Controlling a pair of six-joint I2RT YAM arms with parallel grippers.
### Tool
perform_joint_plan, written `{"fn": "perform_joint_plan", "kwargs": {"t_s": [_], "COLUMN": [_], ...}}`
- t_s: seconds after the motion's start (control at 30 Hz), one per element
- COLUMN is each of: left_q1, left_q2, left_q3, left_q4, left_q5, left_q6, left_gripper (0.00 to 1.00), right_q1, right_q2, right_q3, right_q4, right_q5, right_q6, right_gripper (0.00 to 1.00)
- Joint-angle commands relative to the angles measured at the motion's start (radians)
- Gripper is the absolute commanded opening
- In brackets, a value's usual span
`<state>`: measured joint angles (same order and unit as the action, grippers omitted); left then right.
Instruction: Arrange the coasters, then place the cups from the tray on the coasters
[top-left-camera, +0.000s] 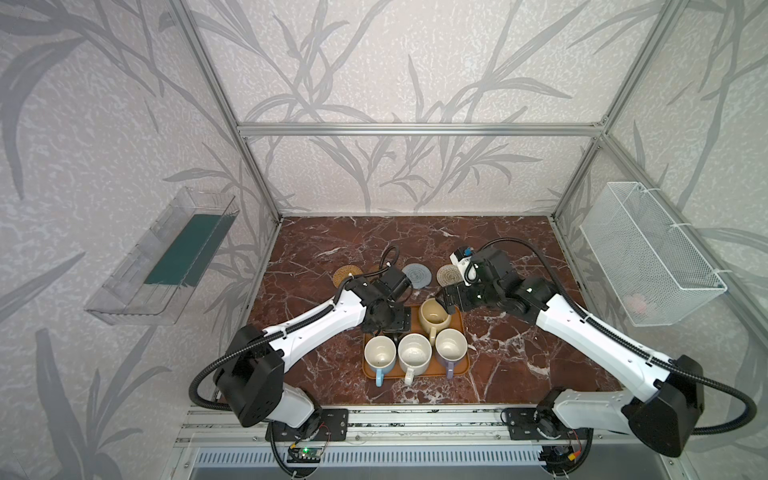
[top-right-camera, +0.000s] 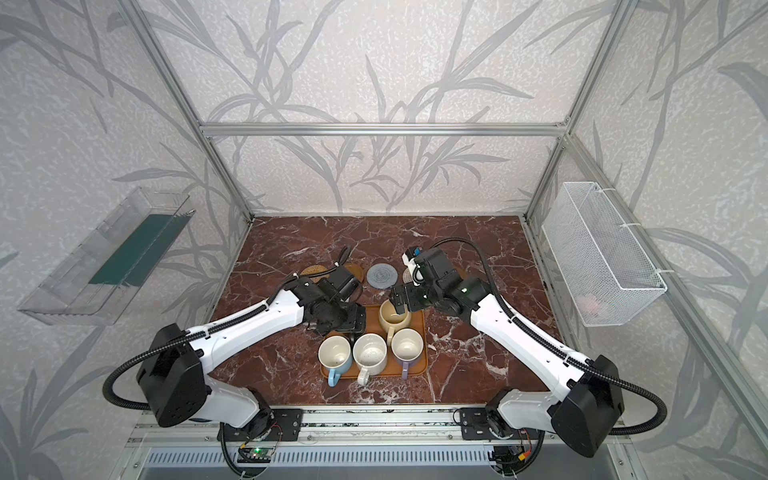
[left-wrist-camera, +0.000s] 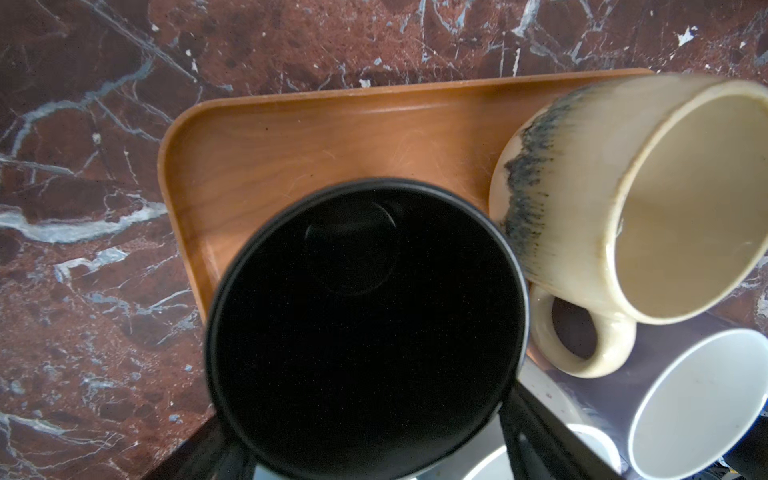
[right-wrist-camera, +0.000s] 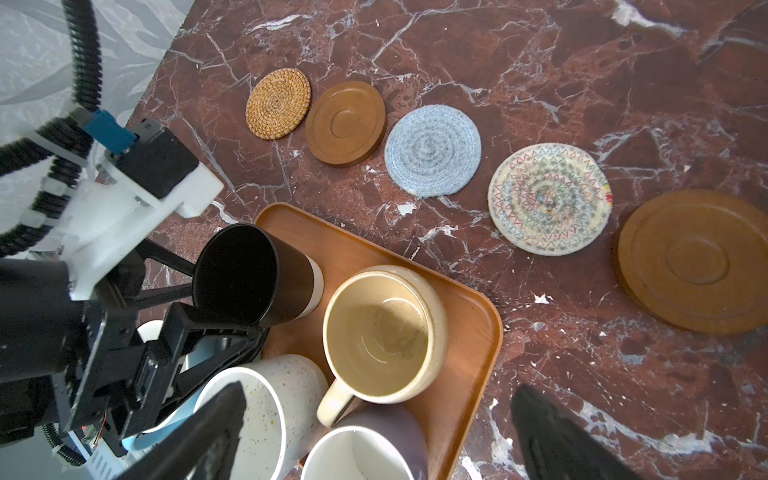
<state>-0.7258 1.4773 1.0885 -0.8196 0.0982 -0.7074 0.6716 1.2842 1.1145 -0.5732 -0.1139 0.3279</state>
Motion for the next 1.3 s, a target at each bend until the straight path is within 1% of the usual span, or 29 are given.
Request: {"fn": "perform_joint_plan", "kwargs": {"t_s": [0.0,0.13,0.33,0.6,0.7,0.77,1.03,1.1,1.27], "left_q1": [-0.005,-0.005,-0.005,-0.005,-0.004,-0.005,-0.004,-0.004,-0.004], "left_q2": [0.020,0.027,0.044,0.061,0.061,0.058,0.049,0.045,0.043], "left_q3": [-0.014,-0.013,-0.006,0.001,-0.004,-0.006,-0.017,-0.018,-0.025], "left_q4": [-0.001,0.005,0.010,0.010,0.013,0.011,0.011,0.013,0.030], "left_q5": [-0.017,-0.018,-0.019,-0.014,-0.014,-0.015,-0.009,-0.006,-0.001], "left_q6": [0.002,0.003,0.009,0.017,0.018,0.017,0.018,0.021,0.023], "left_gripper": [0.86,0.84,0.73,0.65,0.59,0.58,0.48,0.44,0.39], "right_q1": [0.005,0.005,0.005,0.005,0.005,0.005,0.007,0.011,0.026], "right_q2": [0.010,0.016,0.039,0.052,0.053,0.051,0.068,0.078,0.089], "right_q3": [0.000,0.000,0.010,0.018,0.018,0.019,0.028,0.036,0.049], "right_q4": [-0.003,-0.004,-0.016,-0.020,-0.017,-0.013,0.021,0.017,0.020], "right_q5": [-0.013,-0.013,-0.018,-0.020,-0.026,-0.038,-0.152,-0.159,-0.162], "right_q6": [0.001,-0.003,-0.002,-0.006,-0.007,-0.011,-0.009,-0.008,-0.011], "right_gripper": [0.99,0.99,0.99,0.99,0.99,0.99,0.99,0.99,0.99]}}
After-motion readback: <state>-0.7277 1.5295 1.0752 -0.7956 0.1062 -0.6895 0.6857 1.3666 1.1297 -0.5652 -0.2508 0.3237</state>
